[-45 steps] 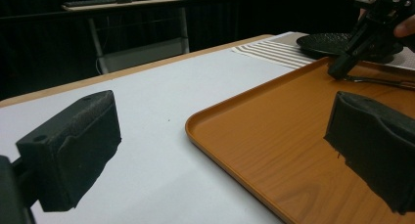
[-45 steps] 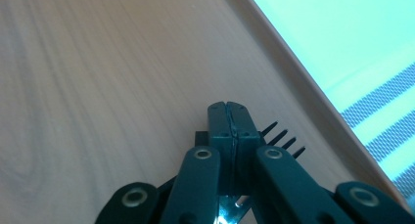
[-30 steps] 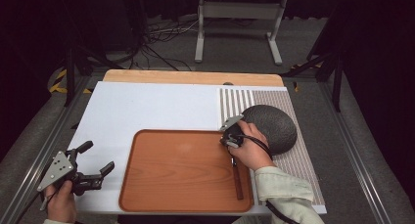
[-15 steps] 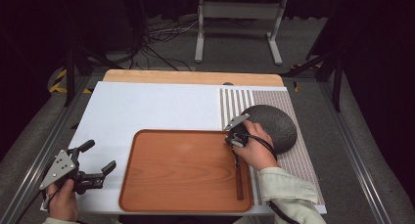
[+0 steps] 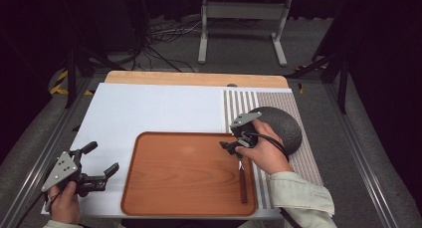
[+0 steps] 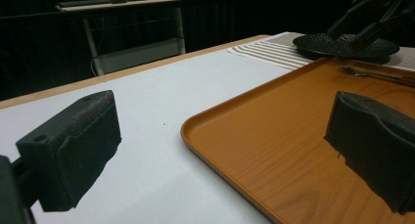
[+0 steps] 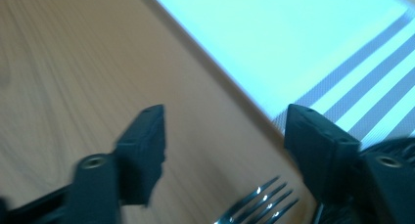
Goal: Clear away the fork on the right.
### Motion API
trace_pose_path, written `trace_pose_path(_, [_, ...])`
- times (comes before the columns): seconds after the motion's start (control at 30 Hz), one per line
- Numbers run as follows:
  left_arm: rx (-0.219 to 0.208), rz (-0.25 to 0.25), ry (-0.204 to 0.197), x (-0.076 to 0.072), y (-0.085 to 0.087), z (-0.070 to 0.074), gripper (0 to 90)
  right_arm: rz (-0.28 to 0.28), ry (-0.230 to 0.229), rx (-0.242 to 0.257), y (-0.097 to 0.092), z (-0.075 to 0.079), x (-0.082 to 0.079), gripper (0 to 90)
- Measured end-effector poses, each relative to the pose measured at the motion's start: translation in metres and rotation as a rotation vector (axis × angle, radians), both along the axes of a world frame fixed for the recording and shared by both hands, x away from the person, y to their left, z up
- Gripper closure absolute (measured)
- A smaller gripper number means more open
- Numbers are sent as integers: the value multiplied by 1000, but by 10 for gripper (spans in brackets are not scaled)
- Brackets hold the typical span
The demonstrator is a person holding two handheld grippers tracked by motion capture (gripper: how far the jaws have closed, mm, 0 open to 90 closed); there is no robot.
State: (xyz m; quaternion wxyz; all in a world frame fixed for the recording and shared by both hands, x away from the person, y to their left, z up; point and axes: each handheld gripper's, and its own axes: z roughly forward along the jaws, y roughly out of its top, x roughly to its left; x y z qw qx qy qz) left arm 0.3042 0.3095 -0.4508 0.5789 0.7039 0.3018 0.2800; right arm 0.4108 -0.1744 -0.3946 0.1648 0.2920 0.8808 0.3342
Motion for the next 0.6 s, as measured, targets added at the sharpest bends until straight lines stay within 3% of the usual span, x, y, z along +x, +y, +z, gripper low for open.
trace_pose_path(0.1, [-1, 1, 1, 0, 0, 0, 7, 6, -17, -19, -3, 10, -6, 253])
trace_pose_path(0.33, [5, 1, 3, 0, -1, 0, 7, 13, -59, -1, -13, 27, -19, 128])
trace_pose_path(0.6, [4, 2, 1, 0, 0, 0, 7, 36, -97, 33, -28, 39, -33, 97])
